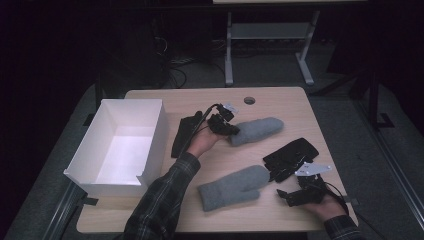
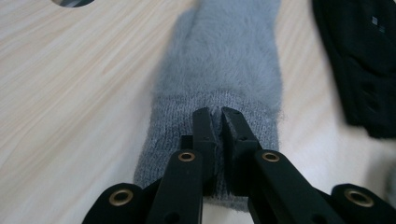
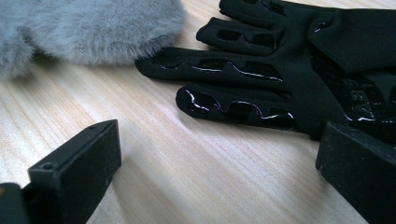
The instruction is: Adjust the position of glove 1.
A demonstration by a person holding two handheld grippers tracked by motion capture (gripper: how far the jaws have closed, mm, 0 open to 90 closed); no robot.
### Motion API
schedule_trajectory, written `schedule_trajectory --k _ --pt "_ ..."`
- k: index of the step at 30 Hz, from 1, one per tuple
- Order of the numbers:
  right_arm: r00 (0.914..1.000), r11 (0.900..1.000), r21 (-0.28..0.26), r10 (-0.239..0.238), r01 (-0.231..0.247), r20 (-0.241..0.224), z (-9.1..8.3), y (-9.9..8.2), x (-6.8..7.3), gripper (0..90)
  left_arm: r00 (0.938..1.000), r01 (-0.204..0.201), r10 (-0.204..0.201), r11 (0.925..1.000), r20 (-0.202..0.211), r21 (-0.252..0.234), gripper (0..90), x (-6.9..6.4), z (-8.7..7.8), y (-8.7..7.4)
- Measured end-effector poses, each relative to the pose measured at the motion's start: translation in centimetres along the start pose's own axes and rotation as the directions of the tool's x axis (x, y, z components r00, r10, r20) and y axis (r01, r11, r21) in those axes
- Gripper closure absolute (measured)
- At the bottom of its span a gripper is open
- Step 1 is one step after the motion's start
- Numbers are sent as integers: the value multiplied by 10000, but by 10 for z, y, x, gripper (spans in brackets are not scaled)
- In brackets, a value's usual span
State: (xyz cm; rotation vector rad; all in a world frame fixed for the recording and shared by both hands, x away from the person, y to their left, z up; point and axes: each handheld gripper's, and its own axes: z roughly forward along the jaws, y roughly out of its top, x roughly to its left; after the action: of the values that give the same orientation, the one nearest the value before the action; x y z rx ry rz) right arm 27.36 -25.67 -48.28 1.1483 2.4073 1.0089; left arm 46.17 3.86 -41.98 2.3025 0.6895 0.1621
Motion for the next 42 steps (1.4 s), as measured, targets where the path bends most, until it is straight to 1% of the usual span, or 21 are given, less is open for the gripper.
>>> schedule_trajectory --k 2,3,8,11,12,15,20,22,23,24,25,26,27,28,30,33,35,36,37,40,42 --pt "10000 10000 42 82 -82 -12 0 0 1 0 10000 62 -63 10000 -39 -35 847 -2 -6 -3" --pt "10000 10000 40 62 -62 -13 0 0 0 0 9999 68 -69 9999 -97 -98 847 -7 -18 -11" --pt "10000 10000 17 27 -27 -5 0 0 0 0 9994 216 -219 9997 -251 -110 847 -19 -41 -33" --pt "10000 10000 43 68 -68 -5 0 0 1 0 9994 171 -172 9998 -305 -27 847 -28 -50 -48" --pt "10000 10000 20 32 -32 -6 0 0 0 0 9994 171 -172 9998 -305 -27 847 -28 -50 -48" --pt "10000 10000 39 60 -60 -5 0 0 0 0 9991 353 -355 9993 -217 -114 846 -37 -63 -67" --pt "10000 10000 36 58 -58 -2 0 0 0 0 9992 334 -332 9994 -203 99 839 -47 -71 -90" --pt "10000 10000 25 41 -41 -11 0 0 0 0 9995 322 -319 9990 -88 316 814 -48 -72 -96" --pt "10000 10000 33 57 -57 -1 0 0 0 0 9991 397 -400 9988 113 287 785 -47 -73 -98" --pt "10000 10000 46 71 -71 -4 0 0 1 0 9981 606 -607 9982 112 24 768 -46 -74 -98" --pt "10000 10000 35 60 -60 0 0 0 0 0 9980 638 -638 9979 12 -130 705 -45 -76 -97" --pt "10000 10000 21 32 -32 -4 0 0 0 0 9980 638 -638 9979 12 -130 671 -45 -76 -97" --pt "10000 10000 43 74 -74 8 0 0 1 0 9982 594 -598 9975 -83 -371 648 -41 -78 -90" --pt "10000 10000 43 74 -74 8 0 0 1 0 9982 594 -598 9975 -83 -371 643 -41 -78 -90" --pt "10000 10000 -2 -11 11 23 0 0 0 0 9977 584 -599 9973 -326 -448 637 -34 -74 -76" --pt "10000 10000 0 -4 4 8 0 0 0 0 9972 636 -650 9972 -365 -388 603 -24 -63 -62" --pt "10000 10000 17 26 -26 13 0 0 0 0 9973 624 -638 9974 -370 -373 562 -20 -58 -59" --pt "10000 10000 9 12 -12 13 0 0 0 0 9971 709 -715 9972 -258 -223 559 -13 -48 -56" --pt "10000 10000 8 11 -11 11 0 0 0 0 9964 779 -784 9968 -313 -185 552 -10 -43 -55" --pt "10000 10000 -8 -15 15 9 0 0 0 0 9964 841 -839 9964 -113 145 538 -2 -30 -56" --pt "10000 10000 10 22 -22 17 0 0 0 0 9944 1056 -1057 9942 60 226 534 0 -22 -59"
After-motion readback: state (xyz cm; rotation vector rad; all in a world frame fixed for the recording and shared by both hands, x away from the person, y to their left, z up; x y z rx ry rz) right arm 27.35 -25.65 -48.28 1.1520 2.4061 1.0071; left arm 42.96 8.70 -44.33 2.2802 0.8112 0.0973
